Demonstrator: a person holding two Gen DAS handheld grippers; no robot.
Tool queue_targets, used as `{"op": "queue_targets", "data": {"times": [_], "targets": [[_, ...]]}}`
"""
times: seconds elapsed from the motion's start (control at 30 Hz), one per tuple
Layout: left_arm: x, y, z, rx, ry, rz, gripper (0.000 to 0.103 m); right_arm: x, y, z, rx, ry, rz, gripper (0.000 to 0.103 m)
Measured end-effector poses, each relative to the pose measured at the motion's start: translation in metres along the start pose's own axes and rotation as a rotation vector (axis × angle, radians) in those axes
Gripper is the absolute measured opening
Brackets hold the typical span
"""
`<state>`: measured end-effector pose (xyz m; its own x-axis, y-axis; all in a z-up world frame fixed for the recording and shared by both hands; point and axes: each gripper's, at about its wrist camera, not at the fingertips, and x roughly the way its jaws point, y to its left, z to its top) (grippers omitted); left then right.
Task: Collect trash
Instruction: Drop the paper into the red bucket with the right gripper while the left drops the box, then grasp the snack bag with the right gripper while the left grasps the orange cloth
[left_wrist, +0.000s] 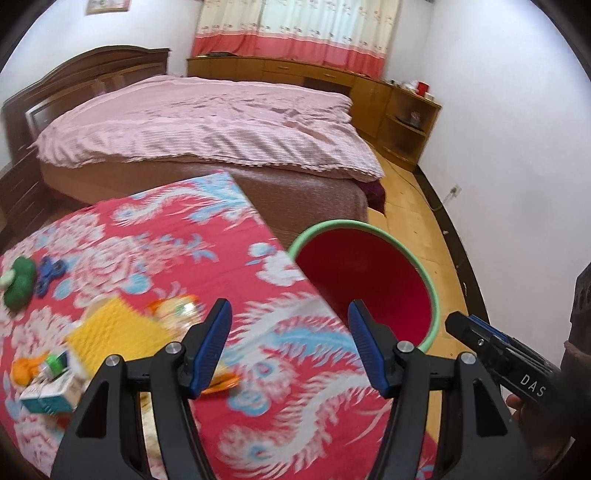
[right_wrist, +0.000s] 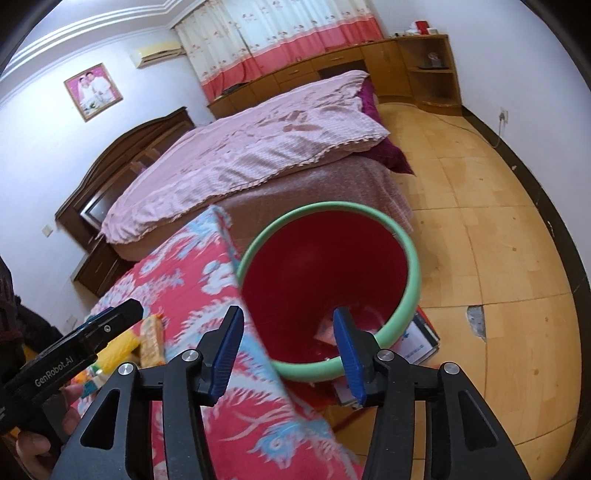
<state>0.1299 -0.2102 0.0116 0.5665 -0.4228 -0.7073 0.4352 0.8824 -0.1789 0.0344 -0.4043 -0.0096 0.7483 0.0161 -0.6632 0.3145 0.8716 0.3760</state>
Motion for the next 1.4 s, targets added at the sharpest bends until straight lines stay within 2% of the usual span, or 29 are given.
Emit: {"op": "queue_targets", "data": {"times": [0.37, 0.8, 1.07, 1.4], "targets": [[-0.049, 0.071, -0.021, -0.124, -0.053, 0.107, 0.065, 0.002, 0.057, -0.020, -0.095, 0.044, 0.058, 0.055], [-0.083, 0.151, -0.049, -0.257, -0.084, 0.231, 0.065, 0.023, 0.111, -0.043, -0.200, 0.110, 0.087, 0.055], [-0.087, 0.194, -0.061, -0.322, -0.079, 0.298, 0.065, 0.045, 0.138, -0.050, -0.266, 0.147, 0.083, 0.056], [-0.065, 0.239, -0.072, -0.388, -0.013, 0.352, 0.065, 0.083, 0.164, -0.054, -0.362, 0.219, 0.081, 0.056]]}}
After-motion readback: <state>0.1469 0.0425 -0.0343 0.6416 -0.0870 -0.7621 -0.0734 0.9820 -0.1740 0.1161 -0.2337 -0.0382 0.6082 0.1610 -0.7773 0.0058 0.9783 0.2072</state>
